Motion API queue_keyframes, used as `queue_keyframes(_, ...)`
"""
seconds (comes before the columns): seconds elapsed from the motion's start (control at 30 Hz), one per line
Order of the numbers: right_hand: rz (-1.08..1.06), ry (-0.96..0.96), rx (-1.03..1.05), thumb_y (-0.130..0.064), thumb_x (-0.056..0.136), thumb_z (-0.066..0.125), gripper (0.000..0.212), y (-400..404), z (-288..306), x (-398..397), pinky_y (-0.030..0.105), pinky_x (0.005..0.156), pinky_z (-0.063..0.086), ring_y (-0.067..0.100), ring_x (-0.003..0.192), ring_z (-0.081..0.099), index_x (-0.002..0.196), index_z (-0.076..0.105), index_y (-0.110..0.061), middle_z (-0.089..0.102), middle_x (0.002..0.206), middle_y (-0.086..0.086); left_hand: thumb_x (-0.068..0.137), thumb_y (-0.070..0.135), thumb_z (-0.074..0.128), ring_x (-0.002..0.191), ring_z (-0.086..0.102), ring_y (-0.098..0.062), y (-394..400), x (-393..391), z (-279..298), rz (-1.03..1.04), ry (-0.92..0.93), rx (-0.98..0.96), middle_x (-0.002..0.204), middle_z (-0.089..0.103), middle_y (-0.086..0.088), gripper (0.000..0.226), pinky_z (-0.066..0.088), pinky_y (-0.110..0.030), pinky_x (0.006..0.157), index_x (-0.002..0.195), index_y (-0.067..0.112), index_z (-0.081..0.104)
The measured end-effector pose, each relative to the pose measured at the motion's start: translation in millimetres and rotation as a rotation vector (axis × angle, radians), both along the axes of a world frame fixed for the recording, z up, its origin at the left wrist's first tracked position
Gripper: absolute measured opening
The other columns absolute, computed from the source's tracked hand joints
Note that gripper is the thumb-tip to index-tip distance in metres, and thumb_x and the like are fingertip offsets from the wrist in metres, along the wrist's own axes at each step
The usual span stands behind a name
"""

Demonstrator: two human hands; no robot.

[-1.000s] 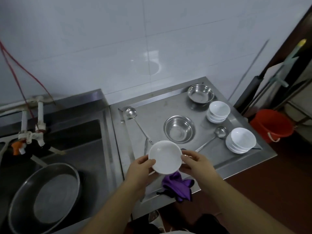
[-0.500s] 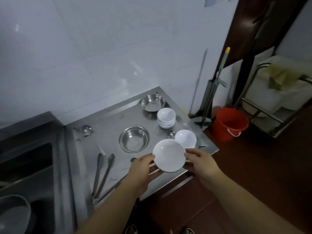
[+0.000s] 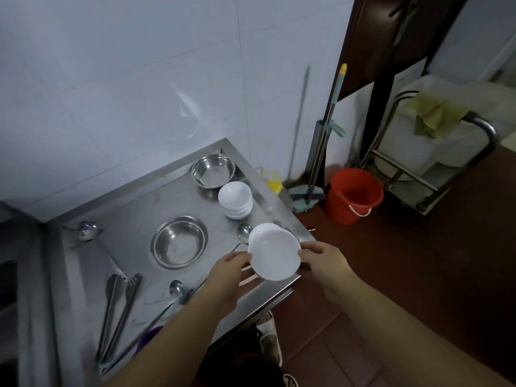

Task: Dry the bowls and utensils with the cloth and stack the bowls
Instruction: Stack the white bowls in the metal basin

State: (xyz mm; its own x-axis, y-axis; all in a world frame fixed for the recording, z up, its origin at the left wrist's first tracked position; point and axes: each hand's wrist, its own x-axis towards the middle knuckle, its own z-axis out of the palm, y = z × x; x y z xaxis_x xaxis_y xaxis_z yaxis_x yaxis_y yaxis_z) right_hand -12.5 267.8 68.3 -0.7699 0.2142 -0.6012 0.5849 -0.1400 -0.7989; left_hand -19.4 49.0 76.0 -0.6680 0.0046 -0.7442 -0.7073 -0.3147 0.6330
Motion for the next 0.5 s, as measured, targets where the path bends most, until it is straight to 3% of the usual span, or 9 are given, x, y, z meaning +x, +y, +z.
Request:
queue_keyframes(0.13,0.035,-0.064,0.036,-0.001,0.094,0.072,0.019,8.2,-12.3,-45.4,0.034,0.072,0.065,0.033,0.095,0.078,0.113,0.074,-0.005,0.076,0.107,0.019,0.099,0.001,0.065,0.103,0.073,-0.038,3.9,-45.3,-14.3,0.013,-0.095,0.033,0.117,0.071,-0.025,0.021,0.065,-0.039,0.065,0.119,-0.001,0.067)
queue_keyframes(0.27,0.055,-0.083,0.092,-0.001,0.092,0.073,0.017,17.9,-26.9,-85.9,0.029,0.066,0.064,0.023,0.084,0.08,0.105,0.077,-0.011,0.078,0.102,0.012,0.098,0.0,0.065,0.103,0.072,-0.037,10.6,-84.0,-25.3,-0.001,-0.132,0.043,0.116,0.069,-0.023,0.016,0.066,-0.038,0.064,0.113,0.002,0.068)
queue_keyframes(0.5,0.17,-0.183,0.148,-0.007,0.091,0.076,0.018,14.4,-61.5,-135.5,0.041,0.077,0.067,0.025,0.09,0.079,0.103,0.077,-0.019,0.077,0.105,0.007,0.101,0.001,0.061,0.107,0.071,-0.035,5.2,-111.9,-45.2,0.034,-0.169,-0.01,0.115,0.072,-0.021,0.017,0.065,-0.038,0.077,0.117,0.003,0.068)
